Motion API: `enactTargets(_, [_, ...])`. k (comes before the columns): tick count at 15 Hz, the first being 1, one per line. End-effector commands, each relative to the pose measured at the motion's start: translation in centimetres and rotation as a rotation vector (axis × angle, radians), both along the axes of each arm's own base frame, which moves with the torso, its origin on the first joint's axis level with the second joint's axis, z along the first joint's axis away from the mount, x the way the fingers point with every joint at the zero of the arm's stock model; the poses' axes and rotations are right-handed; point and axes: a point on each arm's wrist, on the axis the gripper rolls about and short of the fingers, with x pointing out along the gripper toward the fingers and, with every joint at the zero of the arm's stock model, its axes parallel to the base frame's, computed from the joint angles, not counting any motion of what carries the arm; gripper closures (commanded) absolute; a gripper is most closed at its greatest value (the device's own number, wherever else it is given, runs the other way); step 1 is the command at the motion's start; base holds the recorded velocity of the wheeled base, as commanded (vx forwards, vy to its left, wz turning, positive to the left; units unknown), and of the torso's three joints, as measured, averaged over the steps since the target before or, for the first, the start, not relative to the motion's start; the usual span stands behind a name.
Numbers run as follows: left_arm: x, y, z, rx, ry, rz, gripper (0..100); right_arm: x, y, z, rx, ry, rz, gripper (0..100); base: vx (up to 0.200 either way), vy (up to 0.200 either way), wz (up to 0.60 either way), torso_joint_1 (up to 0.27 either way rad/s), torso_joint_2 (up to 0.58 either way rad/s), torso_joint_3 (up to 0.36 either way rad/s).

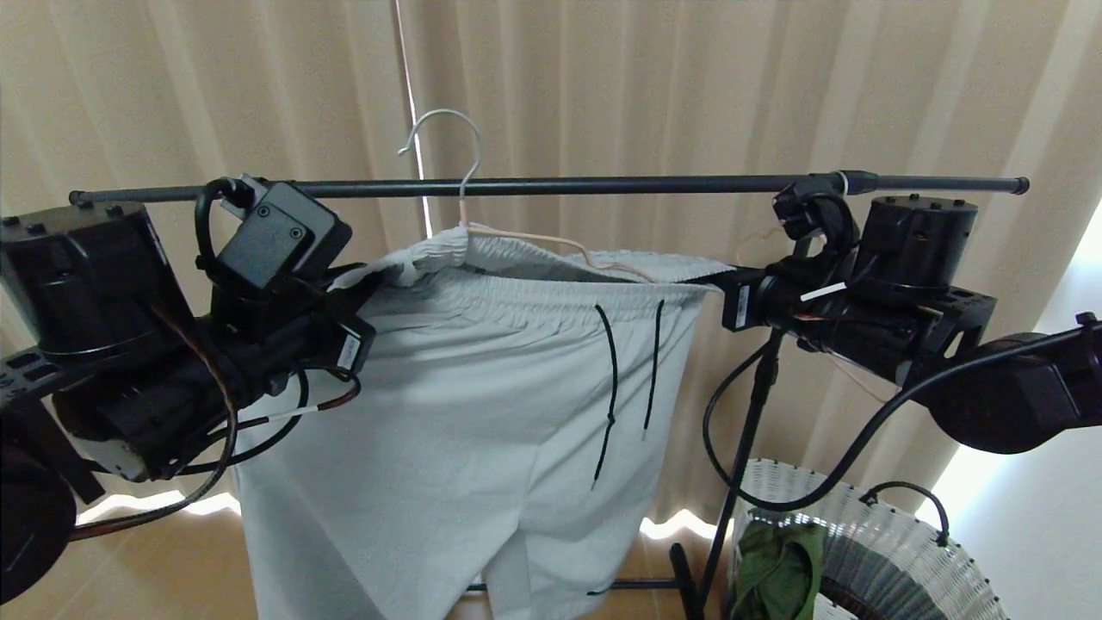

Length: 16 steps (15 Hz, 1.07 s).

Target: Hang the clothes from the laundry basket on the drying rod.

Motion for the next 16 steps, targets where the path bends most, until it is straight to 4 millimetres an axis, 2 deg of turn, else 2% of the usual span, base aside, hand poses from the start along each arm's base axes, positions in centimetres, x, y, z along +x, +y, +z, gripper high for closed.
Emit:
enactTargets(1, [0.0, -0.1, -0.4, 0.010, 0.013, -0.002, 100, -0.8, 1.9, 0.7, 0.007, -0.017, 0.062, 100, 0.000, 0.000, 0.00, 0.000, 0.00, 0.000])
enactTargets(5, [0.5, -1.4, -1.1, 0.033, 0.003, -0.042, 100, -2.9, 6.3, 0.5, 0.006, -0.012, 0.198, 100, 0.000, 0.000, 0.00, 0.000, 0.00, 0.000])
enactTargets(6, [0.6, -1.6, -1.2, 0.033, -0.008, -0.046, 100, -3.0, 6.8, 0.5, 0.008, -0.015, 0.214, 100, 0.000, 0.000, 0.00, 0.000, 0.00, 0.000])
enactTargets(11, [0.5, -2.0, -1.8, 0.034, -0.005, -0.056, 100, -3.2, 7.1, 0.5, 0.005, -0.014, 0.219, 100, 0.000, 0.000, 0.00, 0.000, 0.00, 0.000])
enactTargets(13, [1.2, -1.0, -1.6, 0.032, -0.015, -0.008, 100, -3.2, 6.6, 0.6, -0.009, -0.009, 0.209, 100, 0.000, 0.000, 0.00, 0.000, 0.00, 0.000])
enactTargets(16, [1.9, 0.7, -1.2, 0.028, -0.025, 0.101, 100, -3.0, 4.6, 0.9, -0.070, -0.021, 0.162, 100, 0.000, 0.000, 0.00, 0.000, 0.00, 0.000])
